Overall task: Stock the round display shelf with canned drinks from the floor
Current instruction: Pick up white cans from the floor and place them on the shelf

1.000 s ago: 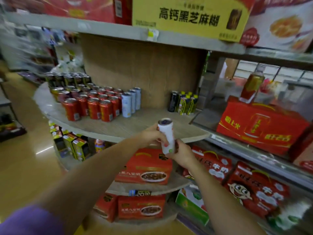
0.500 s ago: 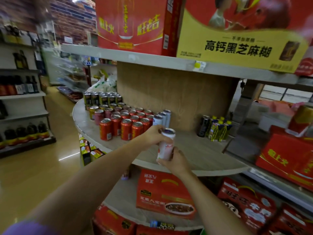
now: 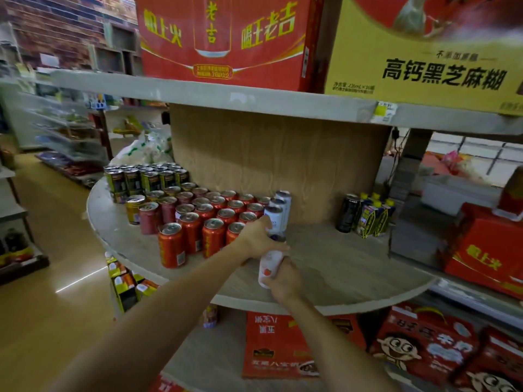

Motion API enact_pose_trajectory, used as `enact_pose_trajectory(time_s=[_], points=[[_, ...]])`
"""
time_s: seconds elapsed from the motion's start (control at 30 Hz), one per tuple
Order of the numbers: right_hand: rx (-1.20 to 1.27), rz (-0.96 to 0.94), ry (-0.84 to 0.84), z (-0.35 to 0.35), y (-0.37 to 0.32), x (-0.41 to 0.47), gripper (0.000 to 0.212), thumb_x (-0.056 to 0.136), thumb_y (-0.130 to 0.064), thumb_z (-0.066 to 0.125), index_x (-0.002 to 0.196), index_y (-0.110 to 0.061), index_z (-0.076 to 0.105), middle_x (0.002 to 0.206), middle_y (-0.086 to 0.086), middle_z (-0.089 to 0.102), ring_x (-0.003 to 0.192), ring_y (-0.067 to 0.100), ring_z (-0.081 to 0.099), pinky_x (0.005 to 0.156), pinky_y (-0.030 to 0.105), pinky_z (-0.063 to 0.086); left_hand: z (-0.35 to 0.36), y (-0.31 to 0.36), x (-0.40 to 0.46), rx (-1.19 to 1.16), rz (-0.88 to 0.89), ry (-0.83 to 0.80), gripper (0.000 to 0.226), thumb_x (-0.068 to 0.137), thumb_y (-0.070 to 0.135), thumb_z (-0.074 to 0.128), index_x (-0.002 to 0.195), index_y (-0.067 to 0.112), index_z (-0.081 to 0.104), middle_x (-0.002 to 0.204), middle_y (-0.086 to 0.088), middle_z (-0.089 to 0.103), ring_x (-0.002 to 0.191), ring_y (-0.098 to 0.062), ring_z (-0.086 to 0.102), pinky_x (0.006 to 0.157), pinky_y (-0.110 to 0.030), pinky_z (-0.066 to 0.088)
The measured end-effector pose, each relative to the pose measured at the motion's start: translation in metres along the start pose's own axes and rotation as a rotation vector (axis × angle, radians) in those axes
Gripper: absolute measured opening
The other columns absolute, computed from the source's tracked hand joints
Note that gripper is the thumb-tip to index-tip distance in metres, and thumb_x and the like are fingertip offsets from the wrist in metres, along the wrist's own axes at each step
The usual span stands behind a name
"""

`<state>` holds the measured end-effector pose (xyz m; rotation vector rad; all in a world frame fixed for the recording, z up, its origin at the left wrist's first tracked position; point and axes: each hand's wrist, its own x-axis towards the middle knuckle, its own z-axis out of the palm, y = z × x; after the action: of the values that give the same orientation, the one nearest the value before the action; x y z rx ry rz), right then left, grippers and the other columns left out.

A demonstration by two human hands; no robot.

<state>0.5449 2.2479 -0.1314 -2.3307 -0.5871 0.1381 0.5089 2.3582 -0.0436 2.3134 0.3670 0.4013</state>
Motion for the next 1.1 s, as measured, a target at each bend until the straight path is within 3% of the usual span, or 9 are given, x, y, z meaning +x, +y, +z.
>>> enact_pose_trajectory(time_s=[0.07, 0.17, 0.3, 0.4, 0.53, 0.73, 0.87, 0.97, 1.1], points=[[0.030, 0.022, 0.021, 0.008, 0.000, 0.008, 0.057, 0.085, -0.027, 0.072, 0.134, -0.011, 0.046, 0.131, 0.007, 0.056, 0.117, 0.021, 0.057, 0.085, 0.024, 0.043, -0.007, -0.005, 0.015, 0.035, 0.041, -0.062, 0.043, 0.066, 0.035, 0.089, 0.089, 0.020, 0.056, 0.074, 0.013, 0.053, 0.075, -0.010, 0.058, 0.060, -0.023, 0.050], [0.068, 0.034, 0.052, 0.015, -0.005, 0.019, 0.055, 0.087, -0.024, 0.071, 0.135, -0.013, 0.046, 0.132, 0.006, 0.056, 0.119, 0.021, 0.056, 0.094, 0.031, 0.045, -0.013, -0.011, 0.033, 0.086, 0.078, -0.077, 0.044, 0.065, 0.034, 0.089, 0.091, 0.014, 0.059, 0.072, 0.009, 0.055, 0.077, -0.013, 0.059, 0.058, -0.023, 0.049], [0.081, 0.078, 0.031, 0.017, -0.010, 0.036, 0.062, 0.086, -0.020, 0.072, 0.139, -0.011, 0.043, 0.136, 0.007, 0.055, 0.123, 0.021, 0.055, 0.098, 0.030, 0.042, -0.011, -0.021, 0.052, 0.115, 0.091, -0.067, 0.052, 0.066, 0.038, 0.088, 0.100, 0.014, 0.057, 0.093, 0.006, 0.061, 0.091, -0.012, 0.059, 0.071, -0.022, 0.047], [0.083, 0.075, 0.001, 0.016, -0.013, 0.048, 0.064, 0.085, -0.016, 0.073, 0.140, -0.009, 0.042, 0.137, 0.010, 0.054, 0.123, 0.022, 0.054, 0.101, 0.029, 0.040, -0.008, -0.025, 0.067, 0.091, 0.089, -0.064, 0.043, 0.067, 0.036, 0.087, 0.090, 0.015, 0.057, 0.081, 0.009, 0.057, 0.086, -0.011, 0.061, 0.064, -0.017, 0.042], [0.073, 0.082, -0.015, 0.016, -0.012, 0.057, 0.070, 0.083, -0.016, 0.075, 0.143, -0.009, 0.040, 0.141, 0.010, 0.052, 0.127, 0.023, 0.051, 0.105, 0.031, 0.039, -0.002, -0.032, 0.081, 0.085, 0.093, -0.086, 0.054, 0.060, 0.040, 0.089, 0.103, 0.014, 0.068, 0.098, 0.003, 0.069, 0.093, -0.013, 0.065, 0.078, -0.026, 0.052], [0.031, 0.106, -0.040, 0.008, -0.003, 0.057, 0.071, 0.086, -0.017, 0.072, 0.146, -0.009, 0.035, 0.143, 0.011, 0.048, 0.130, 0.025, 0.048, 0.110, 0.035, 0.036, 0.009, -0.025, 0.082, 0.041, 0.105, -0.069, 0.064, 0.054, 0.052, 0.088, 0.098, 0.013, 0.064, 0.096, 0.004, 0.068, 0.089, -0.011, 0.064, 0.071, -0.022, 0.050], [-0.002, 0.152, 0.022, -0.020, 0.014, 0.056, 0.074, 0.085, -0.017, 0.072, 0.146, -0.012, 0.031, 0.137, 0.012, 0.054, 0.122, 0.027, 0.054, 0.098, 0.034, 0.045, 0.024, -0.006, 0.082, 0.028, 0.071, -0.110, 0.053, 0.067, 0.048, 0.085, 0.085, 0.011, 0.053, 0.081, 0.000, 0.054, 0.076, -0.012, 0.052, 0.055, -0.021, 0.037], [0.029, 0.183, 0.070, -0.037, 0.030, 0.053, 0.069, 0.086, -0.017, 0.070, 0.143, -0.010, 0.031, 0.133, 0.014, 0.055, 0.117, 0.029, 0.056, 0.089, 0.032, 0.046, 0.038, 0.015, 0.089, 0.013, 0.057, -0.207, 0.046, 0.067, 0.046, 0.085, 0.066, 0.012, 0.054, 0.067, -0.006, 0.058, 0.070, -0.021, 0.060, 0.057, -0.038, 0.050], [0.045, 0.187, 0.128, -0.044, 0.047, 0.051, 0.063, 0.081, -0.029, 0.077, 0.126, -0.003, 0.041, 0.127, 0.015, 0.056, 0.112, 0.028, 0.058, 0.080, 0.029, 0.045, 0.059, 0.044, 0.095, 0.132, 0.071, -0.180, 0.041, 0.069, 0.044, 0.083, 0.070, 0.010, 0.060, 0.071, -0.003, 0.060, 0.067, -0.016, 0.058, 0.051, -0.024, 0.040]])
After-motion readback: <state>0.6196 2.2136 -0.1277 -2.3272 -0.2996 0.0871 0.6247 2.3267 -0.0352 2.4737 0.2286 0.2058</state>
